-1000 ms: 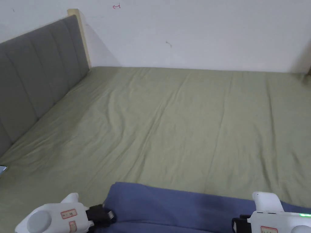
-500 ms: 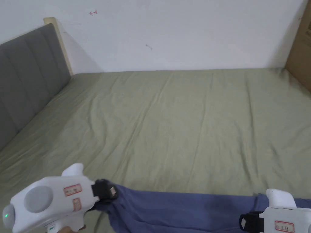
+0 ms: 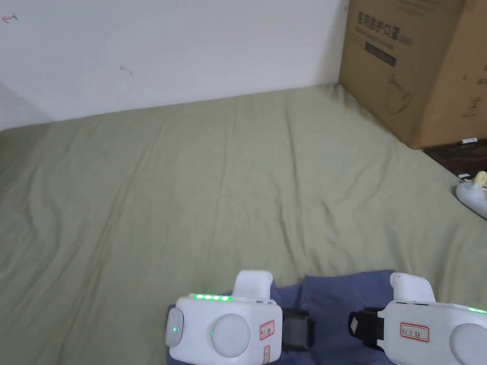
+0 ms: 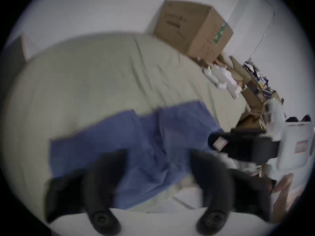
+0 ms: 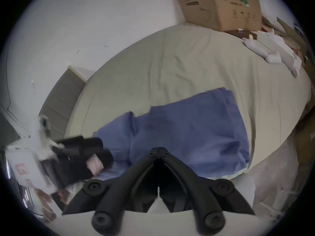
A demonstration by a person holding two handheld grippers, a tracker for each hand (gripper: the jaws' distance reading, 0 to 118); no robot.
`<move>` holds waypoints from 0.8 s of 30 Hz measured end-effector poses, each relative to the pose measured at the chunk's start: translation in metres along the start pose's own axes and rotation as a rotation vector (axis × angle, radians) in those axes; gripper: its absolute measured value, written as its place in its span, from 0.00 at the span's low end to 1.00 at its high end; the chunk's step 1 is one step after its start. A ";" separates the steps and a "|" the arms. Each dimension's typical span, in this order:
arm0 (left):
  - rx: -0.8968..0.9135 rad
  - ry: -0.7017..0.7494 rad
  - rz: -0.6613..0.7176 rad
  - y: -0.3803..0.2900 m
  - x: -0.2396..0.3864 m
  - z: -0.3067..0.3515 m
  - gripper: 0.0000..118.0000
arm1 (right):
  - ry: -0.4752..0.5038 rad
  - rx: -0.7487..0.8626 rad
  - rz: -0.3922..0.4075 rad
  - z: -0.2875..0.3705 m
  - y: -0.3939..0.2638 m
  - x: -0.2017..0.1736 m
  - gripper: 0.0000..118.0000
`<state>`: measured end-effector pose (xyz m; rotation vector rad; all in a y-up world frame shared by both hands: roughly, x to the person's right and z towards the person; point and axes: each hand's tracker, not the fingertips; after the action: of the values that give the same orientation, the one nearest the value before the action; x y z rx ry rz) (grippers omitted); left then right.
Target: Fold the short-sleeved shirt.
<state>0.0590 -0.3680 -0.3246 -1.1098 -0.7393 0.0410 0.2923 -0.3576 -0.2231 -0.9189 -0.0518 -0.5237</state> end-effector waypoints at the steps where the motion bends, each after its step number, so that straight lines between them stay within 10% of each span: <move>1: -0.032 -0.039 0.028 -0.005 -0.006 -0.006 0.93 | -0.010 0.000 -0.002 0.002 0.000 0.004 0.00; 5: 0.090 -0.061 0.210 -0.008 -0.034 0.018 0.78 | -0.066 0.026 0.018 0.009 0.001 0.011 0.00; 8: 0.143 -0.065 0.318 -0.007 -0.055 0.038 0.00 | -0.012 0.036 -0.023 0.008 0.006 0.012 0.00; 12: 0.153 0.066 0.276 -0.007 -0.072 0.038 0.00 | 0.004 0.032 -0.018 -0.002 0.007 0.003 0.00; 24: -0.004 -0.139 0.218 -0.037 -0.021 -0.022 0.00 | -0.008 -0.002 0.003 0.001 -0.005 0.000 0.00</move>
<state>0.0437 -0.4111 -0.3107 -1.1959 -0.7395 0.3042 0.2899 -0.3594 -0.2191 -0.9225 -0.0574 -0.5176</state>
